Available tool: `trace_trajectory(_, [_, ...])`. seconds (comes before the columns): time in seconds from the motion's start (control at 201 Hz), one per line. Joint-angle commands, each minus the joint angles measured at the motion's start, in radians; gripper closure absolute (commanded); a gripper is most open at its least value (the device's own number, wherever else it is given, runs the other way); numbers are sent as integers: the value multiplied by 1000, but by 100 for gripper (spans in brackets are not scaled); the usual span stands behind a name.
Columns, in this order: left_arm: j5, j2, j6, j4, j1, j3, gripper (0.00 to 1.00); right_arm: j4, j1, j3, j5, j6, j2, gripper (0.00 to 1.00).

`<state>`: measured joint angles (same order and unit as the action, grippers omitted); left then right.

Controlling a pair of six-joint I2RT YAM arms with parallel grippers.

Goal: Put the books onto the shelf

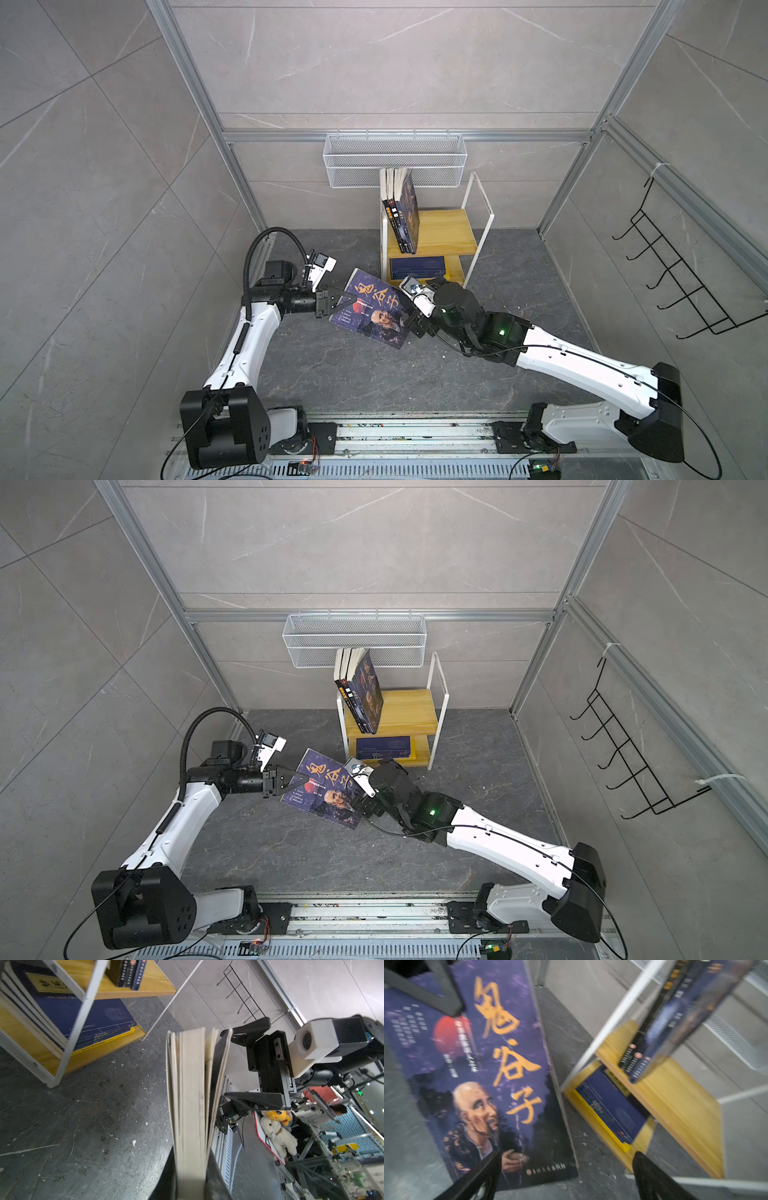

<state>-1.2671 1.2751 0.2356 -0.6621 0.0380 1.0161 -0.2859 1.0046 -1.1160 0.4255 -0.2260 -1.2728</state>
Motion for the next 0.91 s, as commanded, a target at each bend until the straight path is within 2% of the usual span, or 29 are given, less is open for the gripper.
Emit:
trace_trajectory(0.0, [-12, -32, -465, 356, 27, -39, 100, 72, -6, 48, 307, 54, 51, 1])
trace_trajectory(0.075, [49, -28, -679, 463, 44, -61, 100, 43, -9, 17, 348, 57, 43, 1])
trace_trajectory(0.174, [80, -35, -802, 490, 44, -58, 100, -15, 8, -33, 386, 39, 10, 1])
trace_trajectory(0.289, [98, -38, -932, 517, 54, -64, 100, 177, 132, 19, 528, -171, -28, 1])
trace_trajectory(0.354, [107, -36, -994, 523, 60, -61, 100, 264, 196, 16, 615, -247, -74, 1])
trace_trajectory(0.508, [108, -32, -1095, 560, 63, -66, 100, 517, 286, 50, 647, -429, -179, 2])
trace_trajectory(0.603, [106, -19, -1119, 562, 66, -57, 100, 572, 330, 9, 675, -515, -262, 4])
trace_trajectory(0.717, [104, -19, -1135, 562, 67, -55, 100, 762, 372, -4, 696, -659, -352, 5])
trace_trajectory(0.901, [96, -16, -1141, 561, 74, -57, 100, 822, 369, -83, 722, -740, -493, 12])
